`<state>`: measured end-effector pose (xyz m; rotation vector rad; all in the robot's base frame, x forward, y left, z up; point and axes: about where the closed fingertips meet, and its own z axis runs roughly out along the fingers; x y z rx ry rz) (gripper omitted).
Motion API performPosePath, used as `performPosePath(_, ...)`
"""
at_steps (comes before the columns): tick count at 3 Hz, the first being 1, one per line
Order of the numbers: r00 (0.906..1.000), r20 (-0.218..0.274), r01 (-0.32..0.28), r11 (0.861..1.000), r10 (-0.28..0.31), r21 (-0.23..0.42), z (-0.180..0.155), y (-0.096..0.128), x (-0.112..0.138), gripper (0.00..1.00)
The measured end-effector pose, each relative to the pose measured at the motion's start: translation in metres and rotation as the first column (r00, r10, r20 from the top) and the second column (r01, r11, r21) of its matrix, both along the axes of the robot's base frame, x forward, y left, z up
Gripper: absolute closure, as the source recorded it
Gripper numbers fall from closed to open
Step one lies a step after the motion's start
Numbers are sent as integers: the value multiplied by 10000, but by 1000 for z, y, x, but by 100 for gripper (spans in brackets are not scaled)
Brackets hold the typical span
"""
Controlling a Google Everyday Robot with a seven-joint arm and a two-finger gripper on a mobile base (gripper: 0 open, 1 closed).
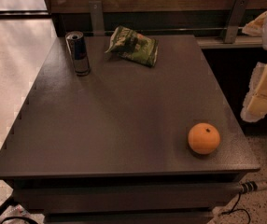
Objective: Move orange near green jalapeno chip bag
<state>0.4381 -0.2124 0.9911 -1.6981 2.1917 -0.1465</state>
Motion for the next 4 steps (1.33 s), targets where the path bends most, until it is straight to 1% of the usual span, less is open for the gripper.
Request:
performPosePath(1, 10000, 2, 0, 10000, 0, 0, 0, 0, 0, 0)
performPosePath(2, 9999, -99, 77, 9974, -70, 718, -14, -9, -6, 0)
performPosePath(3, 9998, -101, 176, 9753, -157, 2204, -46, -24, -21, 0)
performPosePath(4, 9998, 85, 141, 9304, -185, 3663, -72, -29, -32, 0)
